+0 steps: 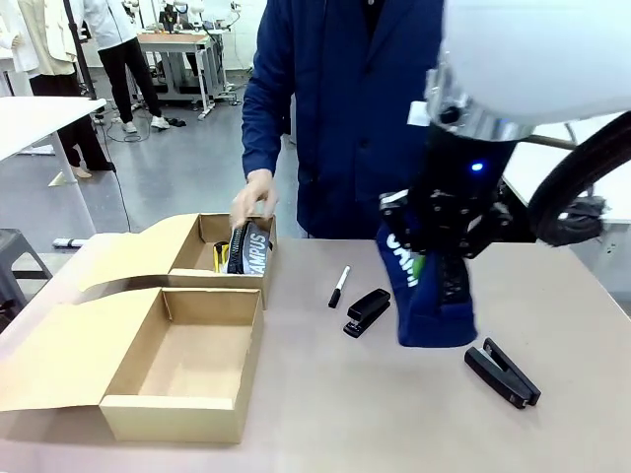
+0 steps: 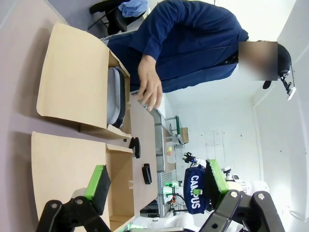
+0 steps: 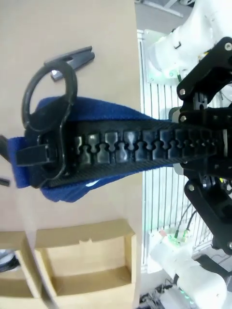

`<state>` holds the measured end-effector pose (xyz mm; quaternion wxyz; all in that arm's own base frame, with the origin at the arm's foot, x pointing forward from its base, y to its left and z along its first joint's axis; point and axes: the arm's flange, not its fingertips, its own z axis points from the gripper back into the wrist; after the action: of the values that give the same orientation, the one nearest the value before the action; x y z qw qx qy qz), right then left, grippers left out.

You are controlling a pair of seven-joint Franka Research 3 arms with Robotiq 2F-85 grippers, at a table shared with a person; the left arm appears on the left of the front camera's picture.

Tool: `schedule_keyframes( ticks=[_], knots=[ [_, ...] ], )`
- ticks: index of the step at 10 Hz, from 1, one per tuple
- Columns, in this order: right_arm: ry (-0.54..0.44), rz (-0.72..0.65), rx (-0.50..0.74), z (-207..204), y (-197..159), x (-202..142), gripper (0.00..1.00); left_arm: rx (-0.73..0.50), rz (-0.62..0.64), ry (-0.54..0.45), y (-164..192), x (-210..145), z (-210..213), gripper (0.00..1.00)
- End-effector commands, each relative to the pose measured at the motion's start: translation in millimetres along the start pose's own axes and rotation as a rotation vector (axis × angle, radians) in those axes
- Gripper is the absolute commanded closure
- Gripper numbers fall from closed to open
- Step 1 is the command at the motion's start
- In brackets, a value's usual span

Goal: Place items inside the box.
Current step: Pick up a Pencil pouch or Stapler and place it inside the Mailer Box closest to the robot.

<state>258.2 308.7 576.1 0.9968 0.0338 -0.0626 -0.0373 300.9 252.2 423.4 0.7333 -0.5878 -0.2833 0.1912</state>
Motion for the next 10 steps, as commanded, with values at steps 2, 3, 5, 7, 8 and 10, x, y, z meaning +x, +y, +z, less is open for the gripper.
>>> schedule_keyframes(
  ticks=[2, 3, 5, 7, 8, 10],
  knots=[
    [-0.067, 0.031, 0.141, 9.4, 137.7, 9.8, 0.93, -0.007, -0.016, 0.008, -0.2, -2.3, 0.8, 0.0],
    [-0.096, 0.063, 0.103, 2.8, 184.8, 17.5, 0.93, -0.007, -0.016, 0.008, -0.2, -2.3, 0.8, 0.0],
    [-0.053, 0.15, 0.116, -17.3, 263.1, 22.4, 0.93, -0.007, -0.016, 0.008, -0.2, -2.3, 0.8, 0.0],
    [-0.029, 0.187, 0.094, -48.8, 320.4, 23.9, 0.93, -0.007, -0.016, 0.008, -0.2, -2.3, 0.8, 0.0],
    [-0.03, 0.201, 0.073, -72.3, 338.4, 19.3, 0.93, -0.007, -0.016, 0.008, -0.2, -2.3, 0.8, 0.0],
    [-0.022, 0.193, 0.037, -110.1, 357.0, 7.1, 0.93, -0.007, -0.016, 0.008, -0.2, -2.3, 0.8, 0.0]
  ],
)
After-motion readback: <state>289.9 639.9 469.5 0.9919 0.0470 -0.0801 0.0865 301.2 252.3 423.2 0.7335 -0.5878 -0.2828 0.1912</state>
